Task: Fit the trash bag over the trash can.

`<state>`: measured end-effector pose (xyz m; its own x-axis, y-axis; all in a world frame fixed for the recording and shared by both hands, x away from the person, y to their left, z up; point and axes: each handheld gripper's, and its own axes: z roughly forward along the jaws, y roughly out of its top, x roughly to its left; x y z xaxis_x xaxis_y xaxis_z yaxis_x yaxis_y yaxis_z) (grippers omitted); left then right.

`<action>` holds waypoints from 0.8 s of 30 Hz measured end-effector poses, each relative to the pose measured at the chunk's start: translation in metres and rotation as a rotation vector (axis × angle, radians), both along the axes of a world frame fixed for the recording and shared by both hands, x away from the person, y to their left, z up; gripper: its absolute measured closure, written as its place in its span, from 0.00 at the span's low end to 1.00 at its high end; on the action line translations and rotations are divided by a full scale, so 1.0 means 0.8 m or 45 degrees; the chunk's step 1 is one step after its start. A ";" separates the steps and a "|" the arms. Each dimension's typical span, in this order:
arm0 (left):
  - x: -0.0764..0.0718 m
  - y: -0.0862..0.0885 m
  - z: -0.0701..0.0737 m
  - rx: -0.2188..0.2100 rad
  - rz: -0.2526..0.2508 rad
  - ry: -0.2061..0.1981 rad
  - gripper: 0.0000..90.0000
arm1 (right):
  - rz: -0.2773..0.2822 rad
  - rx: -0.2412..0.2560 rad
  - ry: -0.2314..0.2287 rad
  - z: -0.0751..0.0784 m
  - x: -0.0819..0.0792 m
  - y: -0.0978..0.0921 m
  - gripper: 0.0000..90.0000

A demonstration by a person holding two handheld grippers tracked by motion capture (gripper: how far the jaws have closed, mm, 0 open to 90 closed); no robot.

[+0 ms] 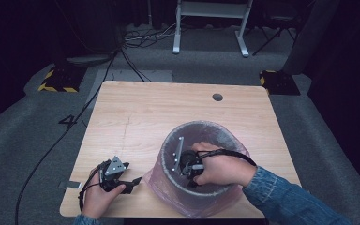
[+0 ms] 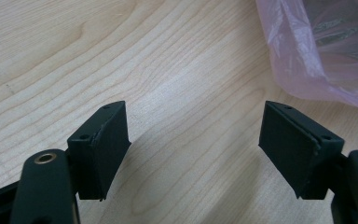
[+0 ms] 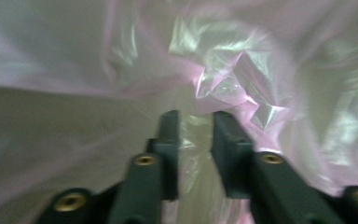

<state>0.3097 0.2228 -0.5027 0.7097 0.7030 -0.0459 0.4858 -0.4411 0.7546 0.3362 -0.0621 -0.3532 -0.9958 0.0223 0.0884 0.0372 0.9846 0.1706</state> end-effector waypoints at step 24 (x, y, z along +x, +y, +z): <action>0.000 -0.001 -0.001 0.003 0.005 0.004 0.27 | -0.504 0.461 -0.405 0.118 0.041 -0.132 0.49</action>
<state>0.3095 0.2219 -0.5031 0.7066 0.7060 -0.0467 0.4901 -0.4407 0.7521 0.3690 -0.1680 -0.2590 -0.8968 0.4196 -0.1402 0.2803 0.7841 0.5537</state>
